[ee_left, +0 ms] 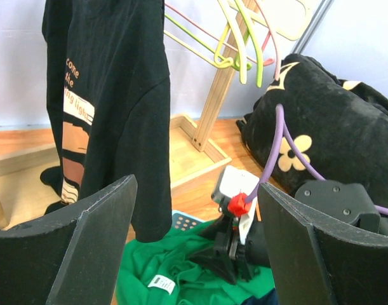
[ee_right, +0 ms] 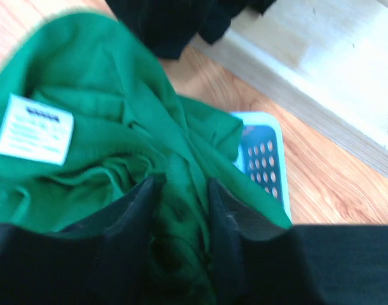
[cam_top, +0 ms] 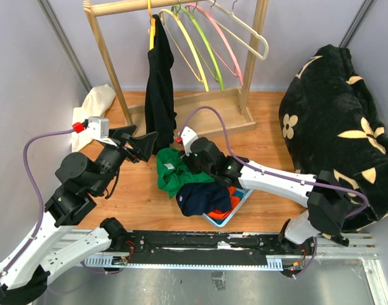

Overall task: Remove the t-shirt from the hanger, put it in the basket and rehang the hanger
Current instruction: Place the T-shirt in the bin.

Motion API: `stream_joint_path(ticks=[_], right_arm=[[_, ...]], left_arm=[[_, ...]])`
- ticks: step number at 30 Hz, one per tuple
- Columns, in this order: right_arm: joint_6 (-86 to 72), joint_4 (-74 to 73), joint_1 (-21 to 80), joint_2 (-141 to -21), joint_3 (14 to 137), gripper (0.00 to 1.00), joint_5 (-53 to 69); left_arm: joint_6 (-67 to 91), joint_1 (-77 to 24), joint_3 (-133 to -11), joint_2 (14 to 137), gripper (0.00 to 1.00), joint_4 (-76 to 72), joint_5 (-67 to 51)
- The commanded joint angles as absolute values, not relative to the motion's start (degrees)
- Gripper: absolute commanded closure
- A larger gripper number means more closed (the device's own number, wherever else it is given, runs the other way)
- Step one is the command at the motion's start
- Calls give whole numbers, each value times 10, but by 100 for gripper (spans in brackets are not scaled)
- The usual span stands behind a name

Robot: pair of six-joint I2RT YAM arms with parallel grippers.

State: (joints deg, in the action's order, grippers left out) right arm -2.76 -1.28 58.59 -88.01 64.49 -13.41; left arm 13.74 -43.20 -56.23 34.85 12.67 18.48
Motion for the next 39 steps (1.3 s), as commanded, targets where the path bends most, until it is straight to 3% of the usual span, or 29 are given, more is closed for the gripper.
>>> stream_joint_path(ticks=[1, 3, 5, 14, 20, 28, 39], right_arm=[[-66, -24, 584, -829, 578, 70, -153], [-83, -32, 584, -791, 545, 84, -167], [-93, -43, 584, -752, 513, 91, -184], [-144, -132, 586, -575, 410, 95, -210], [-165, -168, 588, -507, 371, 93, -206], [-151, -154, 588, -538, 389, 75, -188], [-139, -115, 589, -611, 418, 74, -145]], left_arm=[[129, -433, -557, 349, 18, 107, 194], [129, -433, -557, 352, 18, 104, 191], [130, -433, -557, 358, 19, 98, 187], [137, -433, -558, 403, 18, 68, 161], [140, -433, -562, 431, 19, 55, 146], [138, -433, -566, 442, 19, 54, 144], [165, -433, -553, 487, 22, 36, 81]])
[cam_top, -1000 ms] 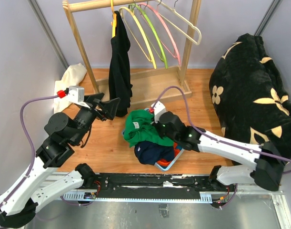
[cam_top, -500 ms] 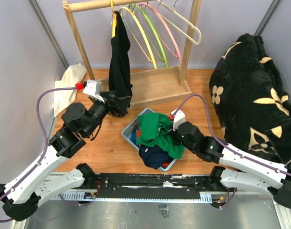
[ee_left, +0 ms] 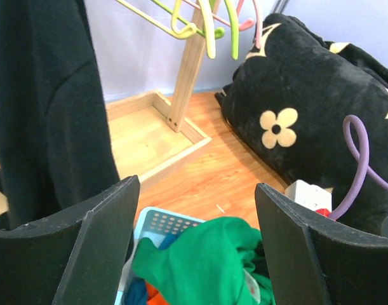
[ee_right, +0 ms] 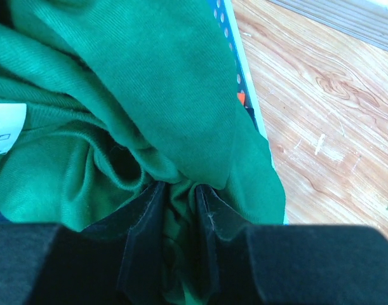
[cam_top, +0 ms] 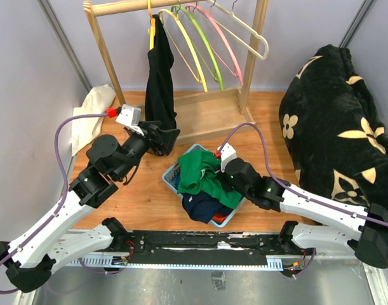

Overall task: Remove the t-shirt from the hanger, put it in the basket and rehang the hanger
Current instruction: Place the T-shirt in the bin.

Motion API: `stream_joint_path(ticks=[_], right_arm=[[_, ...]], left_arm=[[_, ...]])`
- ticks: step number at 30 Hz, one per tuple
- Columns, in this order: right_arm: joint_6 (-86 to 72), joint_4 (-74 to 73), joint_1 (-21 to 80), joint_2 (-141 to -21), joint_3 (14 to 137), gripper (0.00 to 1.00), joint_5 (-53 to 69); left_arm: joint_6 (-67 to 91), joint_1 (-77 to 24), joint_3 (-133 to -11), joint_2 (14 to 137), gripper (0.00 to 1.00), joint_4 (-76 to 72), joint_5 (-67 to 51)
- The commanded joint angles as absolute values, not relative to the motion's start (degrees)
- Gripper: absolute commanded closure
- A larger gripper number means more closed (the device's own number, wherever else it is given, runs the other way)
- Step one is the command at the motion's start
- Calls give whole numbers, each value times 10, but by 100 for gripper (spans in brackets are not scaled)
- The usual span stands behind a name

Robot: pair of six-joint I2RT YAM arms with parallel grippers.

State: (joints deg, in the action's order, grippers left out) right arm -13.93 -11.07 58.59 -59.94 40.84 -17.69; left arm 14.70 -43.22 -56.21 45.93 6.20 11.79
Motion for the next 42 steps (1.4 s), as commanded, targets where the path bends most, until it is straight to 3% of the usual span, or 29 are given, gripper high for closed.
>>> stream_joint_path(ticks=[1, 16, 32, 42], right_arm=[[-139, -113, 589, -609, 418, 74, -142], [-144, -120, 589, -563, 391, 72, -151], [-127, -141, 589, -531, 408, 69, -185], [-114, -148, 589, -520, 425, 64, -202]], left_arm=[[169, -434, -546, 495, 23, 31, 77], [214, -525, -431, 615, 23, -51, 133], [246, -540, -407, 718, 22, 22, 174], [217, -547, -448, 600, 21, 30, 182]])
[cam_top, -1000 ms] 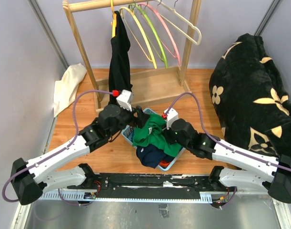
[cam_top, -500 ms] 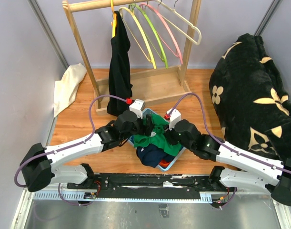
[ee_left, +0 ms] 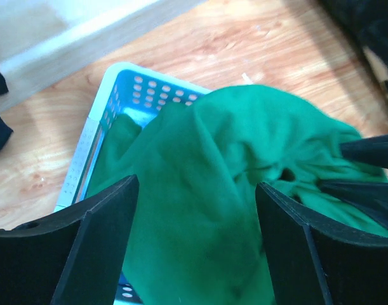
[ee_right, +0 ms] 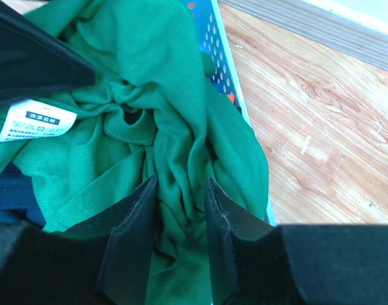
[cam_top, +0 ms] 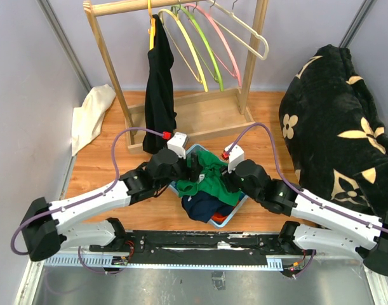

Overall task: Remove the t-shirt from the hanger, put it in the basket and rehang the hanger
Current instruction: Place the T-shirt in the bin, then pick up the hanger from the clothesline.

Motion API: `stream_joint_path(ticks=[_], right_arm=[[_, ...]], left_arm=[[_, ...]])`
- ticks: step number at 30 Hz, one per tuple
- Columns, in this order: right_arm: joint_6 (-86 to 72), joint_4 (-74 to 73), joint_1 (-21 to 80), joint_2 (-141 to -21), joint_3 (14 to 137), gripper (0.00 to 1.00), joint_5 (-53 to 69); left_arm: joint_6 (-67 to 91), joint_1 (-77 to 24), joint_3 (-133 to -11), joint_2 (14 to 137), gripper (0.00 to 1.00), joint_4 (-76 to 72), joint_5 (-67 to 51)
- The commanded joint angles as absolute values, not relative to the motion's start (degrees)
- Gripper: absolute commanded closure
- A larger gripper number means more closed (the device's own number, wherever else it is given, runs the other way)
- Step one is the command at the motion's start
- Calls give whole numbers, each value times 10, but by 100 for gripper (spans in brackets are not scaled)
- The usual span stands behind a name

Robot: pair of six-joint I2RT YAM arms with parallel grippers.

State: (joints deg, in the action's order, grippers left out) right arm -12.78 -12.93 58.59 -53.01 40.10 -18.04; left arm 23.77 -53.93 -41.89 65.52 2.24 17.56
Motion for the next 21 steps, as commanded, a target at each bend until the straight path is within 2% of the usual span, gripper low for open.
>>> stream_joint_path(ticks=[1, 11, 16, 21], right_arm=[[-112, -148, 589, -519, 428, 63, -202], [-73, -138, 589, -498, 476, 47, -230], [-35, -93, 589, -510, 542, 44, -235], [-5, -42, 590, -578, 634, 42, -200]], left_arm=[[214, -547, -457, 589, 21, 33, 177], [196, -547, -470, 487, 19, 25, 110], [186, -548, -454, 413, 19, 32, 170], [200, -548, -424, 354, 18, 47, 258]])
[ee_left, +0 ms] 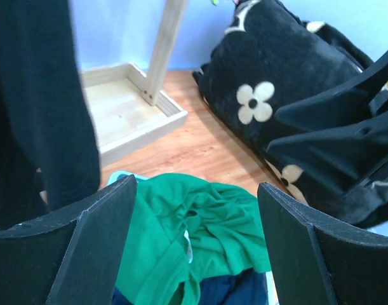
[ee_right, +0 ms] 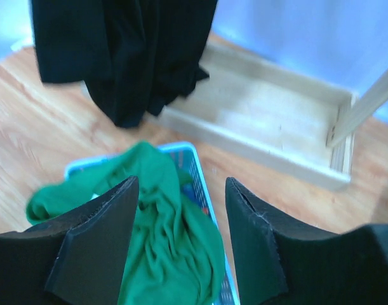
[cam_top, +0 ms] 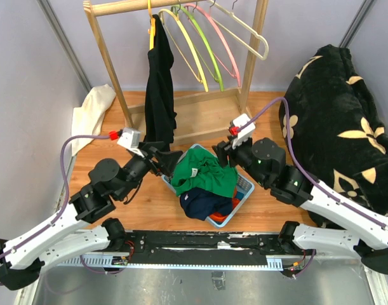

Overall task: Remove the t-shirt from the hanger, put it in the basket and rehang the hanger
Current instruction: Pick up the hanger from the clothesline.

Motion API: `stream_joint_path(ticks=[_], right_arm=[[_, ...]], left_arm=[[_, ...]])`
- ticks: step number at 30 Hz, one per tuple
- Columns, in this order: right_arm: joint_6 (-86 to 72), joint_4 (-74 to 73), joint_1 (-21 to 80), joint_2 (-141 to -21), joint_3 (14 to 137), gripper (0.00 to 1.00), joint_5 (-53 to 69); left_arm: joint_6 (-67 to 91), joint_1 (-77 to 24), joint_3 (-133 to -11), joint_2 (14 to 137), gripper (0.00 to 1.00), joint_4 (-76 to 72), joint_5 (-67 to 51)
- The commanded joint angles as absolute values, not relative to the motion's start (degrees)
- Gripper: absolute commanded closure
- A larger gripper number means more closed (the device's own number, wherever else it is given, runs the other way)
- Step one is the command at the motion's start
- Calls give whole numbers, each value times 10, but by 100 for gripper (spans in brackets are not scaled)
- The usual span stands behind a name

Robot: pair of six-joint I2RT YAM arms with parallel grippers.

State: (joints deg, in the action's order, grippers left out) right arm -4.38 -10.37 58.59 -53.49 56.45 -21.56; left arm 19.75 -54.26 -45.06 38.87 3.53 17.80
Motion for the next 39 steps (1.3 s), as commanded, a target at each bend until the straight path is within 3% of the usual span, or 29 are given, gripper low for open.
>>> stream_joint_path(ticks=[1, 12, 24, 32, 39], right_arm=[[0, -38, 590, -596, 658, 42, -193], [19, 22, 591, -792, 918, 38, -168], [30, 38, 591, -1015, 1183, 36, -175], [26, 57, 590, -1104, 1287, 39, -216], [33, 83, 586, -1129, 1297, 39, -251]], left_arm=[[204, -548, -418, 344, 18, 51, 269], [222, -547, -379, 225, 17, 108, 363], [223, -548, -364, 183, 16, 138, 378], [220, -548, -360, 174, 16, 142, 389], [221, -547, -359, 159, 16, 152, 397]])
